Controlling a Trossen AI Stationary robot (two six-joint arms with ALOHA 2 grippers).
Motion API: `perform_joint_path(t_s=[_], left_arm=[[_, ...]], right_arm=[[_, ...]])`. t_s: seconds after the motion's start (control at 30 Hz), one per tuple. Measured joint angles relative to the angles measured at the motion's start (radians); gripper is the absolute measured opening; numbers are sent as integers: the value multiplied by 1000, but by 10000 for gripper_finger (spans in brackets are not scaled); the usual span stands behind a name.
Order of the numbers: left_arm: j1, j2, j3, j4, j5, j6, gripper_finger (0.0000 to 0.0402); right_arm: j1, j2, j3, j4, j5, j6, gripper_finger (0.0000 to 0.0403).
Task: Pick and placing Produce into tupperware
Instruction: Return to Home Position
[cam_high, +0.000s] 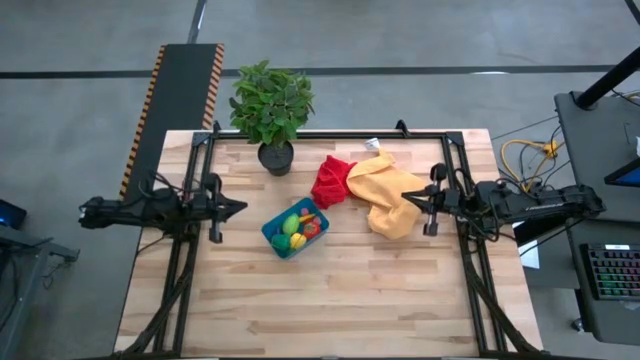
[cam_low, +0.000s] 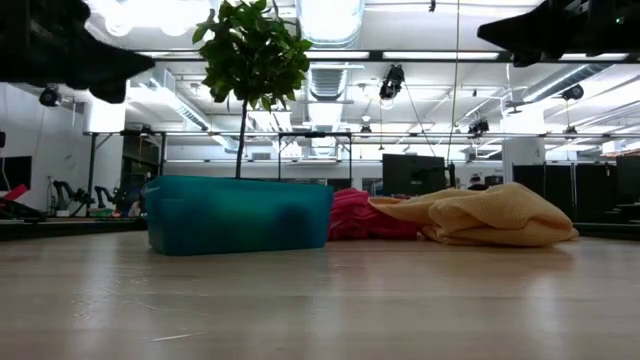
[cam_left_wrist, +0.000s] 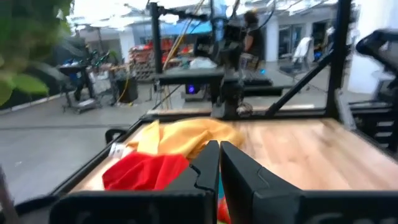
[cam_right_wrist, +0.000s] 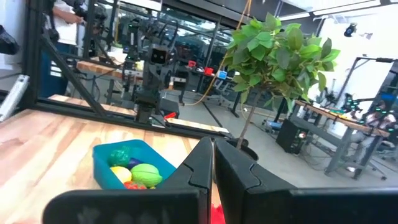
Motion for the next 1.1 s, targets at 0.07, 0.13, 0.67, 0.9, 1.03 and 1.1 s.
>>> perform_joint_path(t_s=[0.07,0.13,0.67,0.9,1.03,1.1], left_arm=[[1,-8,-17,-4,-8,-2,0],[1,-11,-34,13,-9,-10,0],[0,-12,-100,48,-8,-53,0],[0,-11,-100,46,-20,-73,0],[0,-10,-101,46,-30,-75,0],[0,-11,-101,46,-33,-75,0]], right_arm=[[0,0,1,0,14,-8,9],[0,0,2,0,28,-18,9],[0,0,2,-1,39,-22,9],[0,-63,3,-82,63,36,9],[-1,-141,3,-211,19,124,9],[0,-188,3,-231,-93,140,9]])
